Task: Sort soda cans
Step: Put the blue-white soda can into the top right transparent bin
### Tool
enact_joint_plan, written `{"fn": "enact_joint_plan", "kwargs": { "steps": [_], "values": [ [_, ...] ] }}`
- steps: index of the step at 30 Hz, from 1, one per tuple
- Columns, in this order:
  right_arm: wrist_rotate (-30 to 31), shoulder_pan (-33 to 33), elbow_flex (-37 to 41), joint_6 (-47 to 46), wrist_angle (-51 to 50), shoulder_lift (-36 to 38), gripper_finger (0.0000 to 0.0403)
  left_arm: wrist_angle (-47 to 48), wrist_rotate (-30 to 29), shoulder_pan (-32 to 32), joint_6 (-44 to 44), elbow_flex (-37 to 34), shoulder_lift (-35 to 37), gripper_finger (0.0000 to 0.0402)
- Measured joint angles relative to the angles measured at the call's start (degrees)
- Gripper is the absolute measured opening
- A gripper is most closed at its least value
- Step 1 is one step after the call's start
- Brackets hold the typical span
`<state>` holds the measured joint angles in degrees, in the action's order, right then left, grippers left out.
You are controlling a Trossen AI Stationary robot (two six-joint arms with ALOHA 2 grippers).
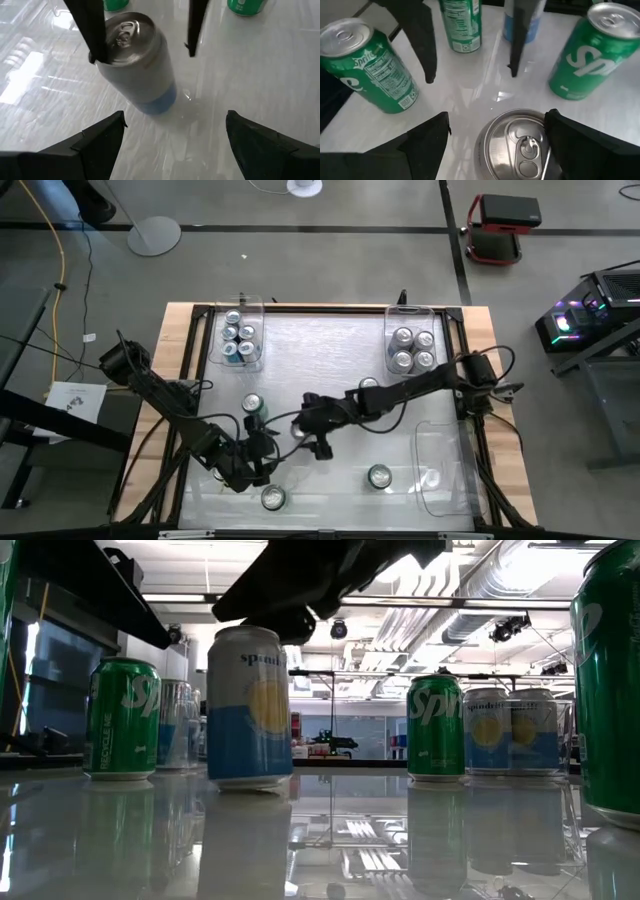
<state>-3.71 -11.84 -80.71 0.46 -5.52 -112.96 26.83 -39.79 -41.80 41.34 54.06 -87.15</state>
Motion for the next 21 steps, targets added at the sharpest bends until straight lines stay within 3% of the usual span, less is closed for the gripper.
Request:
{"fn": "enact_joint_plan", "kwargs": {
  "steps": [8,21],
  "values": [
    [5.1,-1.5,0.0,2.9,0.6,-0.7,0.0317,0.0,0.0,0.0,0.0,0.0,0.0,0.0326],
    [5.1,-1.4,0.4,3.7,0.6,3.1,0.0317,0.0,-0.1,0.0,0.0,0.0,0.0,0.0326]
  ]
}}
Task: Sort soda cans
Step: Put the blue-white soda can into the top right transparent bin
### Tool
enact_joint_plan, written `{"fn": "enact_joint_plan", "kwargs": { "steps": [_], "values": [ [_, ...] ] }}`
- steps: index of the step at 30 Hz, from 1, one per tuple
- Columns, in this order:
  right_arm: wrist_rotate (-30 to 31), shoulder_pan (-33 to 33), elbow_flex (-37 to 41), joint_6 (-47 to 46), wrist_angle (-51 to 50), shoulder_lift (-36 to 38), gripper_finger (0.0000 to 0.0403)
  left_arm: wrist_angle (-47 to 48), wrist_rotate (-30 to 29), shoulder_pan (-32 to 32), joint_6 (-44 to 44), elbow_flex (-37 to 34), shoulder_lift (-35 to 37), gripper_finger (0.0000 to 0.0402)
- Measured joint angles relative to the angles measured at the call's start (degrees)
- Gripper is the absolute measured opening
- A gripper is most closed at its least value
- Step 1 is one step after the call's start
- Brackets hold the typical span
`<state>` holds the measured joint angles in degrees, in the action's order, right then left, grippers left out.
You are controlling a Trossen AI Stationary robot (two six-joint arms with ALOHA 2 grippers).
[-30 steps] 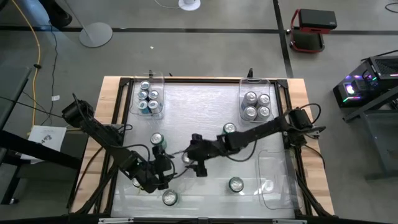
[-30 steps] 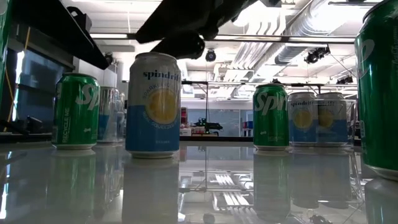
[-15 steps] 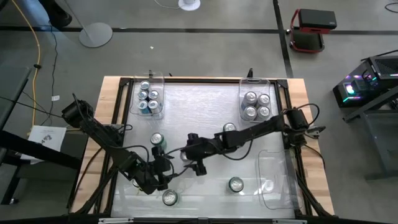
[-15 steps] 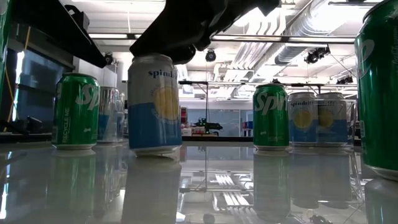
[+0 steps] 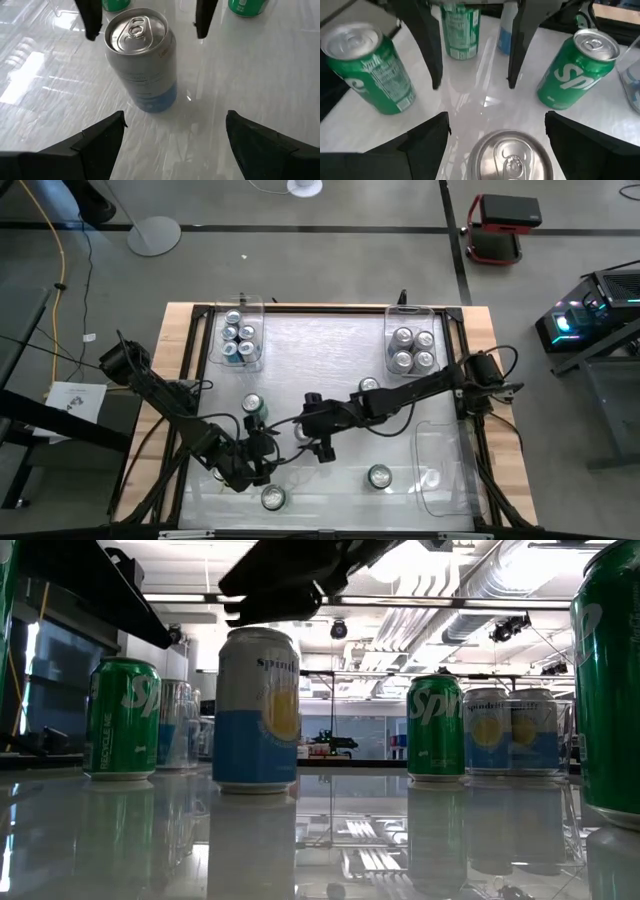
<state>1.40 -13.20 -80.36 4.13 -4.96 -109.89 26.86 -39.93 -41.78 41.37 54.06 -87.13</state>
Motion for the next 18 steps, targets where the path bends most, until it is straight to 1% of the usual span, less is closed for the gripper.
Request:
{"fn": "enact_joint_plan", "kwargs": {
  "steps": [4,9,18],
  "values": [
    [0.0,0.9,0.0,1.8,-1.4,-1.1,0.0317,0.0,0.0,0.0,0.0,0.0,0.0,0.0326],
    [-1.9,2.0,-0.1,2.0,-2.4,-2.5,0.0317,0.0,0.0,-0.4,0.0,0.0,0.0,0.0326],
    [-3.0,2.0,-0.3,2.5,-3.1,-3.7,0.0313,-0.1,-0.8,-1.0,0.4,0.0,0.0,0.0326]
  ]
}}
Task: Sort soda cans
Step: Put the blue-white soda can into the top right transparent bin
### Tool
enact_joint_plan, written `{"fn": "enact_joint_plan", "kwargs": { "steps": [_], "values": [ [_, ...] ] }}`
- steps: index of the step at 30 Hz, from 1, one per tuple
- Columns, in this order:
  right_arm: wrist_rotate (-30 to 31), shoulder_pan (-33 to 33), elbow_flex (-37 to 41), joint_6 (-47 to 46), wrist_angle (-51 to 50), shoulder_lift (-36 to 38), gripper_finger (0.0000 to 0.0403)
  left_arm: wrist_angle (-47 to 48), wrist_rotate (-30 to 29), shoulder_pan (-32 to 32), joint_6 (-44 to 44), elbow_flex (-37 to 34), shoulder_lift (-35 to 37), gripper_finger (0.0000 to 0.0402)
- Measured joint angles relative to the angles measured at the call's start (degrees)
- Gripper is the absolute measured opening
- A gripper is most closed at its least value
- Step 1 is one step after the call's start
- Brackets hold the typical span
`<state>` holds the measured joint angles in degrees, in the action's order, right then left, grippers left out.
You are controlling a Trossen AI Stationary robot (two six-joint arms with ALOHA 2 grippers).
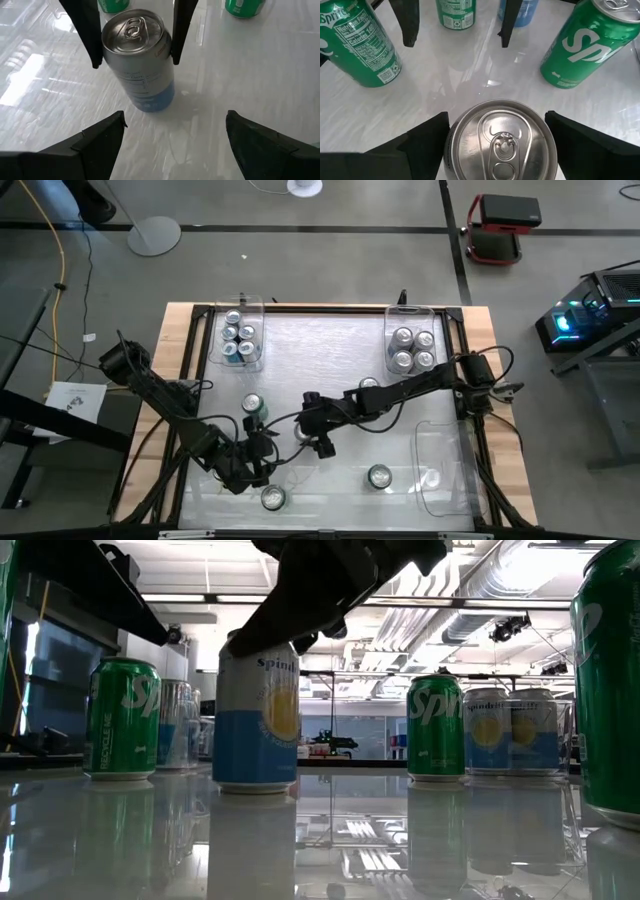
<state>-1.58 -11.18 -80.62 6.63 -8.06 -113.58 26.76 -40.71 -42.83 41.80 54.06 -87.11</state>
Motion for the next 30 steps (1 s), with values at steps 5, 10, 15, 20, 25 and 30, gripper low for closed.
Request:
{"fn": "enact_joint_plan", "kwargs": {
  "steps": [5,10,15,20,25,30],
  "values": [
    [2.9,-0.7,0.0,-0.3,-0.7,0.0,0.0298,0.0,-0.2,0.0,0.0,0.0,0.0,0.0326],
    [5.8,-1.0,-0.2,-2.8,-2.8,0.1,0.0277,0.0,-0.3,-0.1,0.2,0.0,0.0,0.0326],
    [10.1,-1.7,0.0,-6.0,-3.4,0.7,0.0271,0.0,-0.3,-0.2,0.1,0.0,0.0,0.0326],
    [14.6,-1.6,0.4,-8.1,-5.7,3.0,0.0269,0.1,-0.3,-0.2,0.1,0.0,0.0,0.0326],
    [20.1,-0.8,0.5,-9.5,-6.9,8.2,0.0268,-0.1,-0.7,-0.3,0.1,0.0,0.0,0.0326],
    [27.0,1.5,0.3,-10.9,-13.0,16.3,0.0267,-0.2,-1.3,-0.7,0.2,0.0,0.0,0.0326]
  ]
}}
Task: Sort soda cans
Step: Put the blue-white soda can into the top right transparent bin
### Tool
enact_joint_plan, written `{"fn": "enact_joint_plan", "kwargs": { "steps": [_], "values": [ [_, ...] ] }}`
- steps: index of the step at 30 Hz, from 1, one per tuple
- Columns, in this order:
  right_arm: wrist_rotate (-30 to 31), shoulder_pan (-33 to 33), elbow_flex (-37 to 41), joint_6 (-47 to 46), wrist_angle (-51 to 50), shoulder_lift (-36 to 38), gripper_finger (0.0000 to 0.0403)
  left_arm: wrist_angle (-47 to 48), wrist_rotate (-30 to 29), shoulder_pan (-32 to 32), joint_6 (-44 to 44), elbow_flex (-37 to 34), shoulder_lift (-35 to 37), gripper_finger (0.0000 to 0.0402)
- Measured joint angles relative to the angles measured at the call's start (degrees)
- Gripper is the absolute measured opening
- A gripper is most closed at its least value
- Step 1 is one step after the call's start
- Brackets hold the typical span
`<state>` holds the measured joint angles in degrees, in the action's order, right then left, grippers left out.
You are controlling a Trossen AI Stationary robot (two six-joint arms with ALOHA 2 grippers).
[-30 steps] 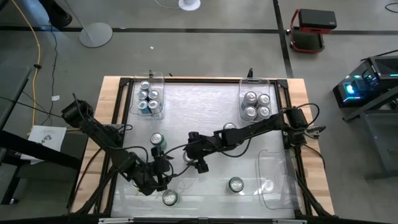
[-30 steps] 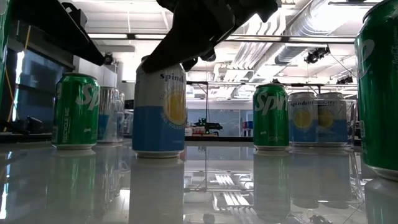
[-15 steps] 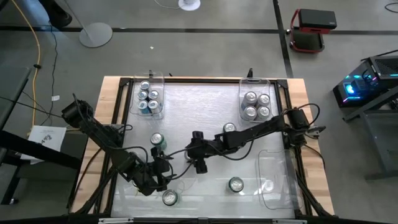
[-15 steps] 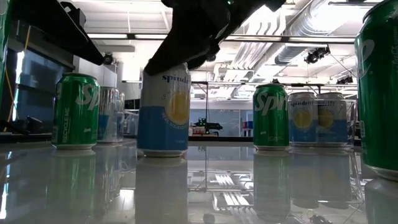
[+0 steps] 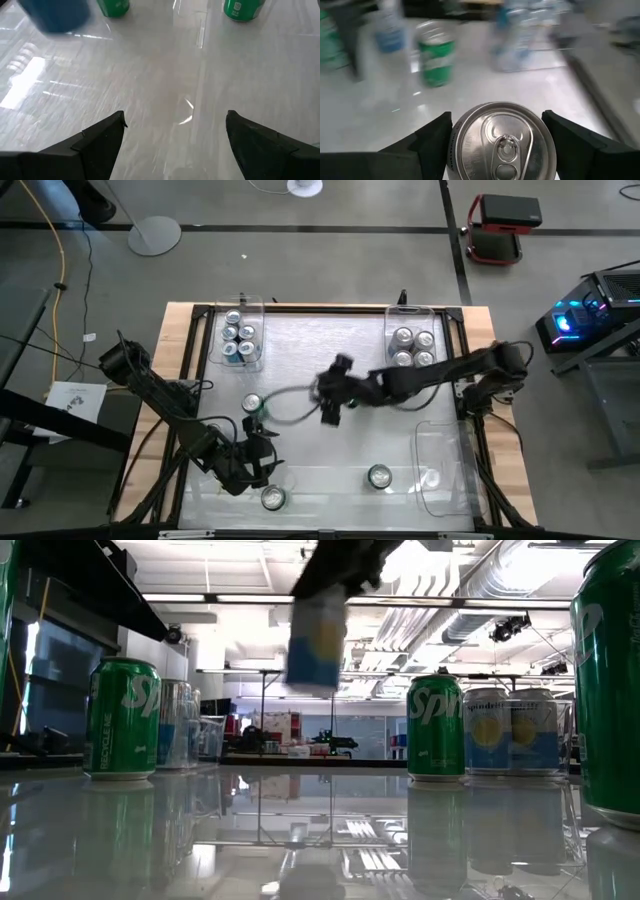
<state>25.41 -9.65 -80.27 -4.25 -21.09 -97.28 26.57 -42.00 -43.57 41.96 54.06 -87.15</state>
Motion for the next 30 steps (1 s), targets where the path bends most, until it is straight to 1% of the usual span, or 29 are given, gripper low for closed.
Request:
{"fn": "enact_joint_plan", "kwargs": {
  "steps": [5,8,11,13,15,17,19,22,24,26,30],
  "values": [
    [9.2,3.2,0.2,-0.3,-9.4,11.8,0.0267,-0.2,-1.7,-1.0,0.4,0.0,-0.2,0.0326],
    [12.1,7.1,4.1,-0.5,-12.9,19.8,0.0267,-0.5,-3.1,-1.8,0.4,0.0,-0.2,0.0326],
    [12.4,14.3,8.8,-2.5,-14.7,28.4,0.0267,-1.0,-3.8,-2.1,0.0,0.0,-0.2,0.0326],
    [12.5,21.1,11.9,-3.3,-14.5,33.2,0.0267,-1.1,-4.0,-2.1,-0.1,0.0,-0.2,0.0326],
    [11.3,28.3,14.7,-3.2,-14.5,36.3,0.0267,-1.2,-4.1,-1.9,-0.1,0.0,-0.2,0.0326],
    [8.1,35.7,16.7,-3.2,-14.2,38.0,0.0267,-1.2,-4.0,-1.4,-0.1,0.0,-0.2,0.0326],
    [2.8,43.0,18.2,-3.5,-12.7,38.6,0.0267,-1.2,-4.1,-1.0,-0.3,0.0,-0.2,0.0326],
    [-4.4,51.4,20.8,-3.8,-9.9,37.5,0.0267,-1.2,-4.0,-0.2,-0.7,0.0,-0.2,0.0326],
    [-6.9,55.0,22.0,-4.7,-9.3,36.1,0.0267,-1.2,-3.8,0.3,-0.7,0.0,-0.2,0.0326],
    [-8.1,57.4,22.8,-5.3,-9.3,34.7,0.0267,-1.2,-3.5,0.7,-0.7,0.0,-0.2,0.0326],
    [-8.9,59.3,25.2,-5.2,-12.6,32.2,0.0267,-1.2,-3.6,1.0,-0.7,0.0,-0.2,0.0326]
  ]
}}
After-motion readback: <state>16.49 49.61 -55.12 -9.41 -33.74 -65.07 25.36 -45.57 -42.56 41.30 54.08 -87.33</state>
